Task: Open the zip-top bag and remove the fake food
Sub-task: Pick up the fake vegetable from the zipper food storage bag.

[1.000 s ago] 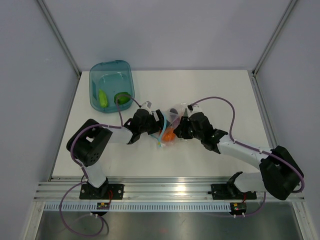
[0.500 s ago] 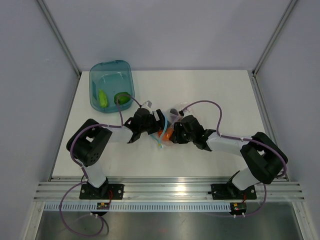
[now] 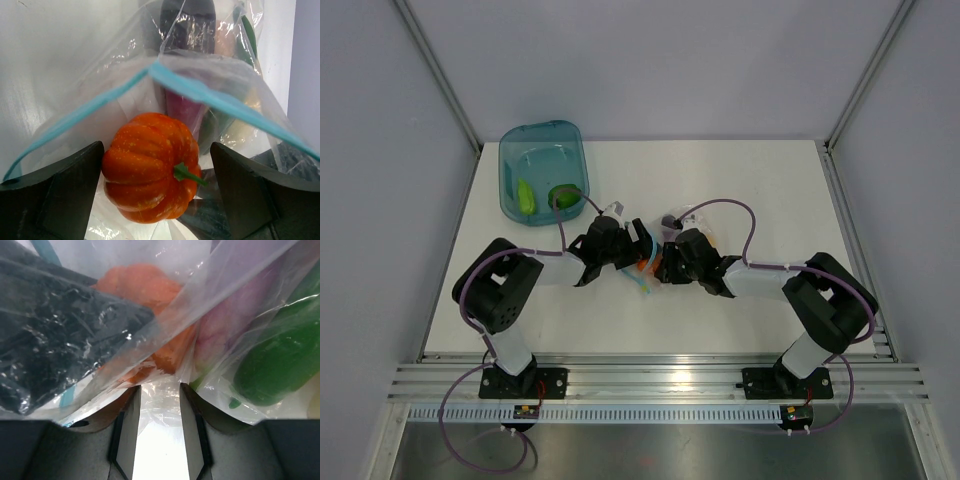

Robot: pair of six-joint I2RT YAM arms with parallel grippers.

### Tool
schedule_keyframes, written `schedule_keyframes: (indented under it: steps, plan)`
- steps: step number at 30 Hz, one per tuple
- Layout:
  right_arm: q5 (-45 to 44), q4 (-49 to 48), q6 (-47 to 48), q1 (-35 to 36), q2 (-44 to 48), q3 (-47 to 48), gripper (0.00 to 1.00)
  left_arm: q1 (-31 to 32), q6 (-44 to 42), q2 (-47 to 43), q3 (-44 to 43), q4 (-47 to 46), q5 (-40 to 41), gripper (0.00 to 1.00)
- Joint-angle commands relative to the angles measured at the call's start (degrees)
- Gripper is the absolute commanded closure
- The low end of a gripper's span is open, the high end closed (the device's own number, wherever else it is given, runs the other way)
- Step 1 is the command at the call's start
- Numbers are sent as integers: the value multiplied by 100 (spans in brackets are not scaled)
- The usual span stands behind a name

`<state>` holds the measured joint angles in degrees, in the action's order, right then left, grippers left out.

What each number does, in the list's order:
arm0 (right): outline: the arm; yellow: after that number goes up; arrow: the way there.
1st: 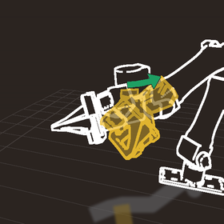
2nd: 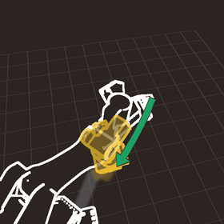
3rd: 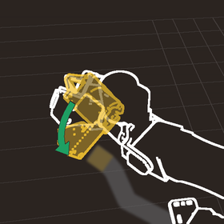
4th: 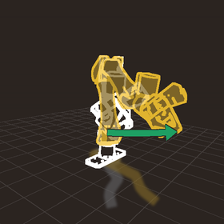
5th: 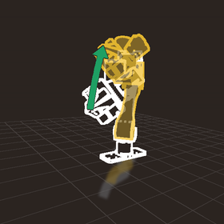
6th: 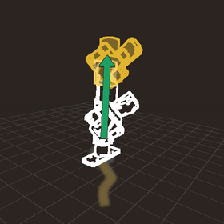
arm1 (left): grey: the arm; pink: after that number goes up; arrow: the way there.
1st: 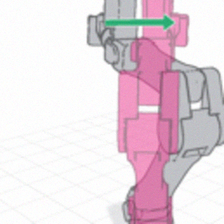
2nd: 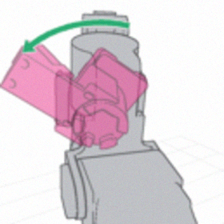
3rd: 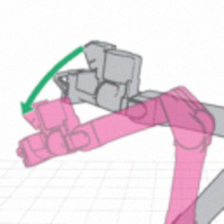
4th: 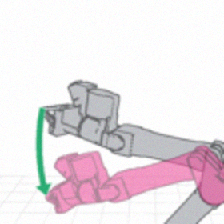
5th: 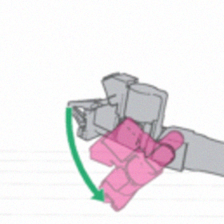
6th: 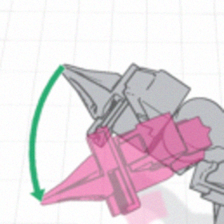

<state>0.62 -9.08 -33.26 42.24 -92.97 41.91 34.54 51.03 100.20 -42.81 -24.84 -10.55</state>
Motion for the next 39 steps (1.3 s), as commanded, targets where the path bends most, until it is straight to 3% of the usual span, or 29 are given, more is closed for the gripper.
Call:
schedule_keyframes:
  steps: [1, 4, 8, 15, 20, 29, 36, 39]
  plan:
    - [-317, -436, -41, 65, -37, 195, 55, -18, 100, -229, -70, 85, -62, 9]
    - [-414, -454, -50, 65, -37, 212, 55, -18, 136, -221, -44, -20, -105, 11]
    - [-405, -428, -76, 57, -29, 212, 55, -18, 118, -177, -35, -126, -176, 19]
    - [-449, -332, -76, 57, -2, 230, 55, -18, 66, -159, -17, -293, -237, 51]
    - [-615, -182, -41, 57, 120, 247, 56, -35, -57, -334, 9, -302, -185, 64]
    - [-1222, 47, -164, 56, 402, 151, 58, -141, -347, -1046, 97, 207, 271, 66]
    - [-1468, 213, -181, 65, 534, 142, 58, -141, -769, -1486, -280, 1708, 1300, 66]
    - [-1582, 275, -146, 65, 674, 125, 58, -246, -805, -1556, -333, 1929, 1415, 66]
